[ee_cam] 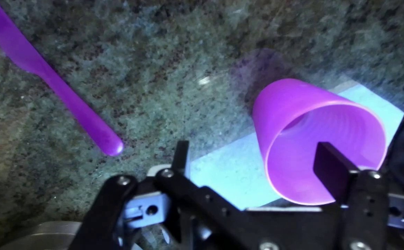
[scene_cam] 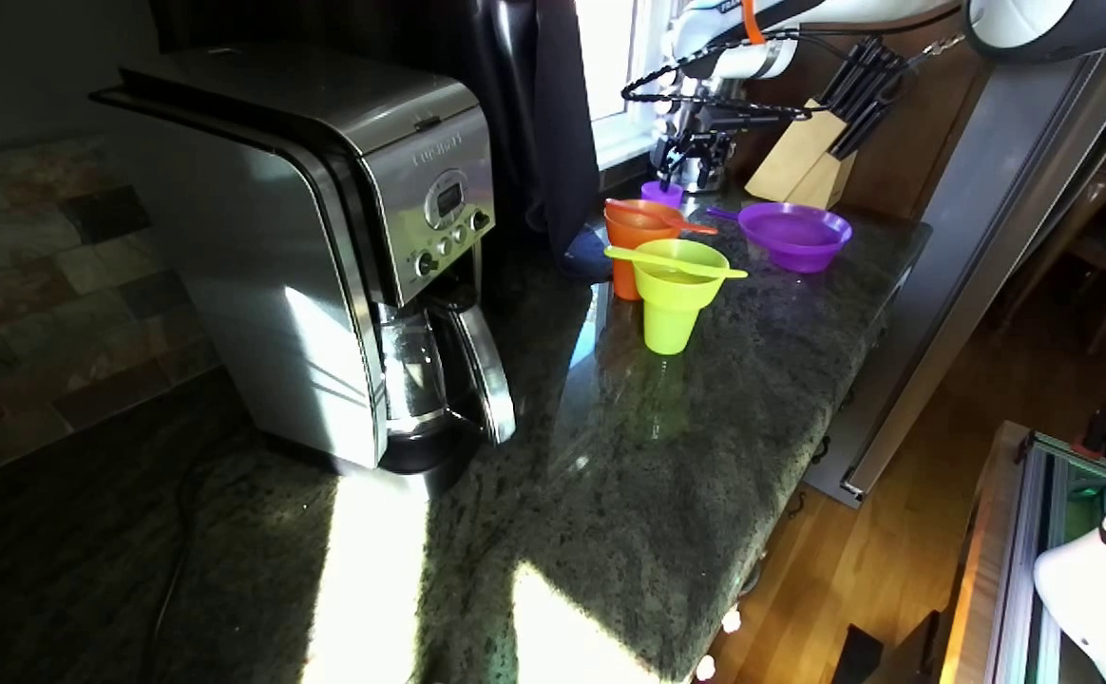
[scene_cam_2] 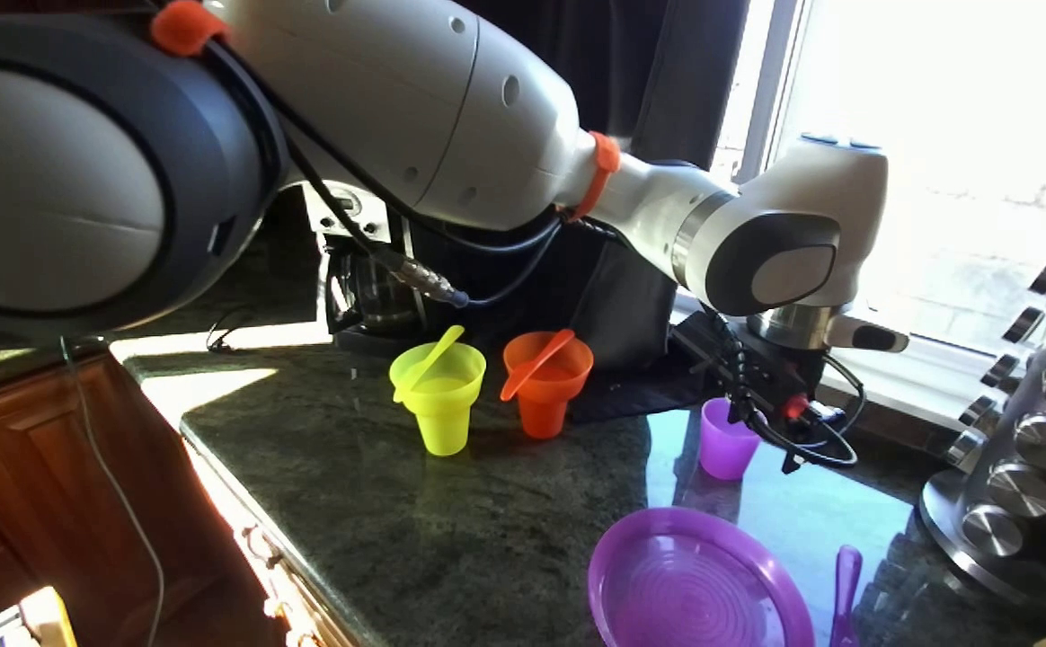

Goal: Put the purple plate on top of the purple bowl then place the cup and spoon on the plate.

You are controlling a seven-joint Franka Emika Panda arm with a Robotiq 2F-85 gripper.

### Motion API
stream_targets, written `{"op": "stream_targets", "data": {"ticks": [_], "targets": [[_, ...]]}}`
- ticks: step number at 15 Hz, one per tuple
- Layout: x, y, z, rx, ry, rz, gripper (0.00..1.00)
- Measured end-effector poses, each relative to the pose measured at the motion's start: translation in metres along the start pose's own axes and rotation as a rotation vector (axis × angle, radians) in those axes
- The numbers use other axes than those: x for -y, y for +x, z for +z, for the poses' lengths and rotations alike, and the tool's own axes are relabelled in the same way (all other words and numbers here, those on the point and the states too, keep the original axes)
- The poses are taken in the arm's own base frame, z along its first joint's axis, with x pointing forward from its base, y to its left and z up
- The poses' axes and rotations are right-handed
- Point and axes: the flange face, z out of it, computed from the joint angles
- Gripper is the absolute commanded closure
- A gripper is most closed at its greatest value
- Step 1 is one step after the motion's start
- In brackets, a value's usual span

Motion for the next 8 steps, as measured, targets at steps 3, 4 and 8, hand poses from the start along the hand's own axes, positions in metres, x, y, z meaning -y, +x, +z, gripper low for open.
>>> {"op": "stream_targets", "data": {"ticks": [3,4,8], "targets": [[0.0025,0.0034,0.009,0.002,0.0,-0.002,0.64],[0.0028,0.004,0.0103,0.002,0.0,-0.002,0.73],[-0.0016,0.0042,0.0108,0.012,0.005,0.005,1.0]]}}
